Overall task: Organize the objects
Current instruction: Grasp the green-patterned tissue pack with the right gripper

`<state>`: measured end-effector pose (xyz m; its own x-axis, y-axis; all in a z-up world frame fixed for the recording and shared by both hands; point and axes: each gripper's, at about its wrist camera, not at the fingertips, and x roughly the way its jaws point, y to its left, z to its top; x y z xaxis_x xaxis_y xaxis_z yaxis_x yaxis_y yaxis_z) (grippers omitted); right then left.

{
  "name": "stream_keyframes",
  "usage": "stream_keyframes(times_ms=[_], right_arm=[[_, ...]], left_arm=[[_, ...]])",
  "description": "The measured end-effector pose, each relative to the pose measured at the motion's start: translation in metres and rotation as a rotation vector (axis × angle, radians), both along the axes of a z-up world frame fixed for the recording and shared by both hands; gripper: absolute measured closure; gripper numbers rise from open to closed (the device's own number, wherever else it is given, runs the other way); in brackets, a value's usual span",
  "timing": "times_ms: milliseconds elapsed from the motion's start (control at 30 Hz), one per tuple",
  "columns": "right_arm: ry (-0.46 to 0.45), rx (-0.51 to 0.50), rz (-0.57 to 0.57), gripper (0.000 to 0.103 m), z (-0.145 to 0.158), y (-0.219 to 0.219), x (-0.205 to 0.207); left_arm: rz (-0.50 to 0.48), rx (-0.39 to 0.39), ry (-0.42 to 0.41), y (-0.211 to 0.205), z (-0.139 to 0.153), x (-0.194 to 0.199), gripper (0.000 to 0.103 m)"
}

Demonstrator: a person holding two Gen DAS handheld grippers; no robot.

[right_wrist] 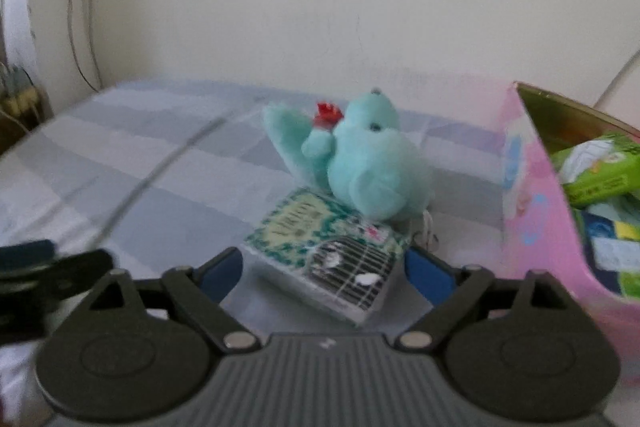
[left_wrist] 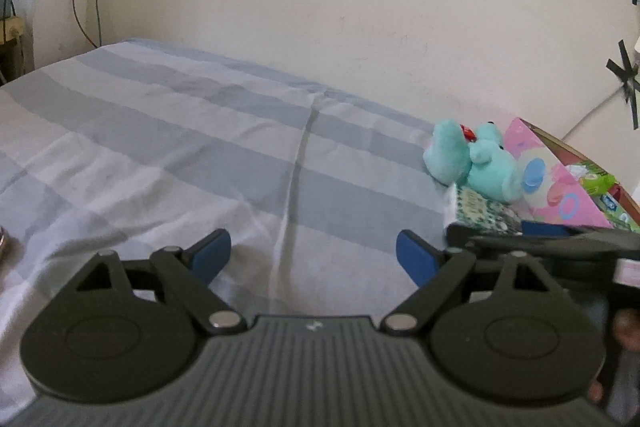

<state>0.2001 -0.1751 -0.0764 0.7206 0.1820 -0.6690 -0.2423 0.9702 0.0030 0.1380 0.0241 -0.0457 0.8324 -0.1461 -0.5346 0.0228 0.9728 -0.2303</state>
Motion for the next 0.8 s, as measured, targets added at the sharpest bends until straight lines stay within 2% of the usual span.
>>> stream_keyframes(times_ms=[67, 133, 233, 400, 500, 600, 633, 667, 700, 733, 767, 800], right_arm=[[-0.011, 0.021, 0.024, 0.04, 0.0, -0.002, -0.006], [-0.014, 0.007, 0.066, 0.047, 0.003, -0.002, -0.021], [-0.025, -0.004, 0.134, 0.049, 0.004, -0.007, -0.062], [-0.052, -0.02, 0.164, 0.049, 0.007, -0.033, -0.136], [-0.053, -0.003, 0.148, 0.043, 0.008, -0.048, -0.161], [-0.063, -0.001, 0.131, 0.038, 0.008, -0.054, -0.167], [-0.057, 0.008, 0.13, 0.037, 0.007, -0.054, -0.165], [-0.05, 0.023, 0.13, 0.037, 0.006, -0.055, -0.159], [-0.05, 0.03, 0.134, 0.041, 0.006, -0.055, -0.157], [-0.054, 0.031, 0.147, 0.051, 0.006, -0.054, -0.157], [-0.059, 0.038, 0.161, 0.052, 0.007, -0.052, -0.157], [-0.065, 0.039, 0.16, 0.052, 0.008, -0.052, -0.158]], left_arm=[[-0.013, -0.012, -0.005, 0.002, 0.001, -0.001, 0.015], [-0.04, -0.027, -0.012, 0.003, 0.002, -0.002, 0.018], [-0.122, -0.054, -0.031, -0.001, 0.004, -0.004, 0.02], [-0.39, -0.133, -0.054, -0.019, 0.01, -0.016, 0.021], [-0.538, -0.167, -0.054, -0.036, 0.016, -0.032, 0.022], [-0.581, -0.131, -0.013, -0.052, 0.013, -0.033, 0.028], [-0.578, -0.111, 0.011, -0.056, 0.01, -0.031, 0.037], [-0.58, -0.092, 0.054, -0.062, 0.005, -0.029, 0.053], [-0.585, -0.084, 0.101, -0.066, 0.001, -0.026, 0.053], [-0.573, -0.087, 0.095, -0.066, 0.002, -0.028, 0.057], [-0.588, -0.093, 0.111, -0.069, 0.003, -0.029, 0.064], [-0.587, -0.1, 0.127, -0.069, 0.006, -0.029, 0.064]])
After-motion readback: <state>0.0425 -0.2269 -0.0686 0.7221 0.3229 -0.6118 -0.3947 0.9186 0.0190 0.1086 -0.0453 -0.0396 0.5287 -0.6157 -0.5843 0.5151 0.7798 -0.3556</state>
